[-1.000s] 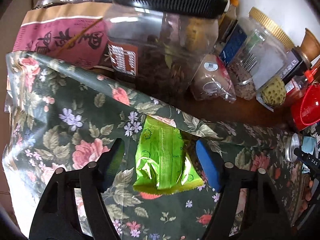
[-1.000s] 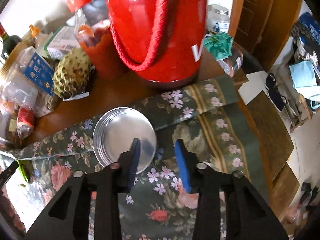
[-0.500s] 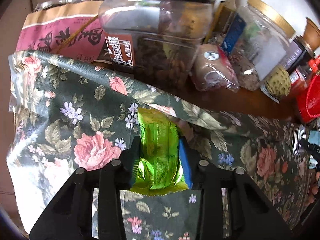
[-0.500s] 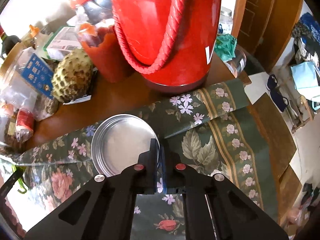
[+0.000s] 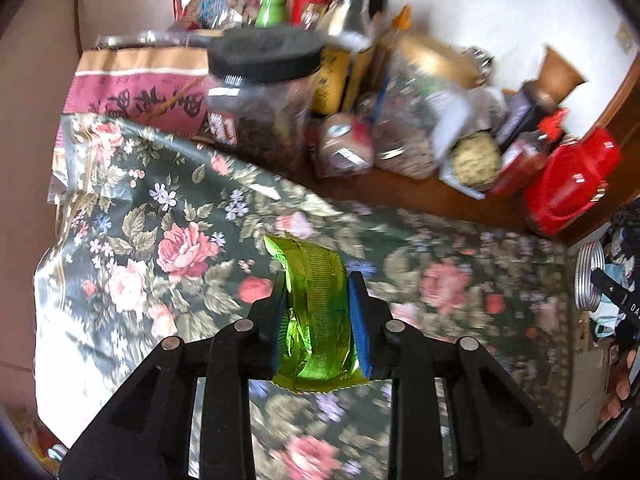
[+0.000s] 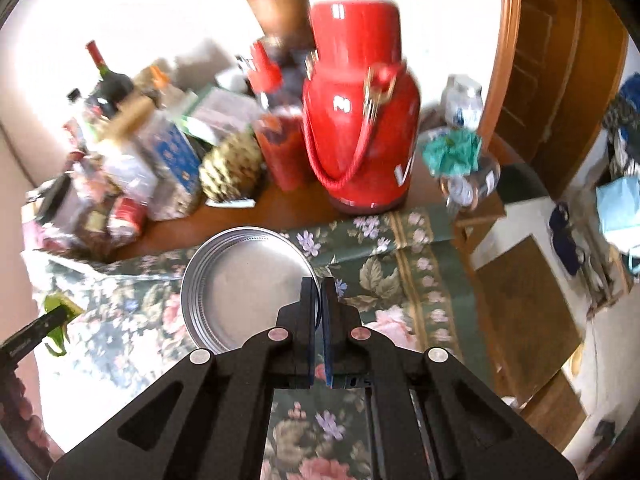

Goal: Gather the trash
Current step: 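Carry the silver tin lid and green bag down over the white bucket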

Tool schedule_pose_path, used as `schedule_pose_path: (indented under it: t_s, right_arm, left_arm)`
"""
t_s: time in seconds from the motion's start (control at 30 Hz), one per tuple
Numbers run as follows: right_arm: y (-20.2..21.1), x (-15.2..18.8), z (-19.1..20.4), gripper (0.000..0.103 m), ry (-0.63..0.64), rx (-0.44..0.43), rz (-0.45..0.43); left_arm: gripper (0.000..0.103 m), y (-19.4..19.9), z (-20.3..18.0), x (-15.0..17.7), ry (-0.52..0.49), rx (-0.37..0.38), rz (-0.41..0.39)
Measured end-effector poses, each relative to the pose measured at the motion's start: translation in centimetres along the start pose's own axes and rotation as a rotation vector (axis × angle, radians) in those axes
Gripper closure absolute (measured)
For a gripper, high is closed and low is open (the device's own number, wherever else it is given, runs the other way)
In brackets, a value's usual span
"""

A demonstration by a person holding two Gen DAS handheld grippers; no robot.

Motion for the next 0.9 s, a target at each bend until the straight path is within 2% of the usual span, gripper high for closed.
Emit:
schedule_pose_path:
  t_s: [0.23, 0.47, 0.57, 0.73, 0.9]
  right_arm:
    - [7.0, -0.4, -0.5, 0.1, 0.095, -0.066, -0.123]
    - [12.6, 0.7, -0.9, 0.1, 0.173, -0.145, -0.202]
    - [14.6, 1.5, -0.6, 0.1, 0.21, -0.175, -0.22]
    - [17.7, 3.5, -0.3, 0.1, 0.229, -0.228, -0.244]
    - [20.7, 6.0, -0.2, 0.1, 0.229, -0.223, -0.281]
  left_arm:
    - [0.08, 7.3, -5.5, 0.4, 0.016, 0.036, -0.148]
    - [0.082, 15.5, -9.8, 3.1, 0.048, 0.062, -0.285]
    - [0.082, 18.5, -11.1, 4.1, 0.039, 0.079, -0.318]
    - [0.082, 23.2, -12.4, 6.3, -0.007, 0.061, -0.368]
    - [0.083, 26.7, -12.9, 8.7, -0.037, 0.082, -0.409]
Point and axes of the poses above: each gripper's, at about its wrist camera, not at the fingertips, and y roughly against the way its jaws point, z to its left, x to its underside, the point moved 8 cm from there along -y, roughly the way its jaws point, and after that the axes turned 2 degrees about -y, right-handed, at the moved point
